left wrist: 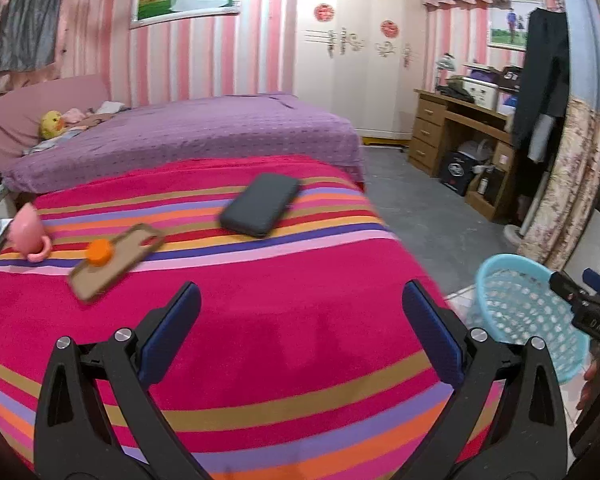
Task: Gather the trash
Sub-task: 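Move both empty tools back over the items on the bed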
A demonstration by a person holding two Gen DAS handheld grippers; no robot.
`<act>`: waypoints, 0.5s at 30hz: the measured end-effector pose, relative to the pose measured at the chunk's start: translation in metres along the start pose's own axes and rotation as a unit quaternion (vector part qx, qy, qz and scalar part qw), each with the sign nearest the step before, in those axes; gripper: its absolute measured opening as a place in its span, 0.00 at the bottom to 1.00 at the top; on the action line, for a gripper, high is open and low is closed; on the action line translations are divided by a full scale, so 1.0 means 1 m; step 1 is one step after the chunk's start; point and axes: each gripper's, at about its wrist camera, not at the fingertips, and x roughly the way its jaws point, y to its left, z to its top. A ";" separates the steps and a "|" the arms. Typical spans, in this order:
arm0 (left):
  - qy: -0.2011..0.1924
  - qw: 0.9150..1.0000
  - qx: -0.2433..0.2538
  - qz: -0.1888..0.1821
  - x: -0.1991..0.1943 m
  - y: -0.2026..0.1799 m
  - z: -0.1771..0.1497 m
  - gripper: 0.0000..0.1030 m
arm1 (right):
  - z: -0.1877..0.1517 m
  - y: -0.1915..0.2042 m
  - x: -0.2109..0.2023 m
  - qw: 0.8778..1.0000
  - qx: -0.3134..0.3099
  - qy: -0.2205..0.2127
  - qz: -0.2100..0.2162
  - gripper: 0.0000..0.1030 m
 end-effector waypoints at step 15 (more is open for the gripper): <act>0.036 0.992 -0.054 0.105 0.032 0.164 0.000 0.94 | 0.007 0.144 0.037 0.995 -0.073 0.014 0.070 0.95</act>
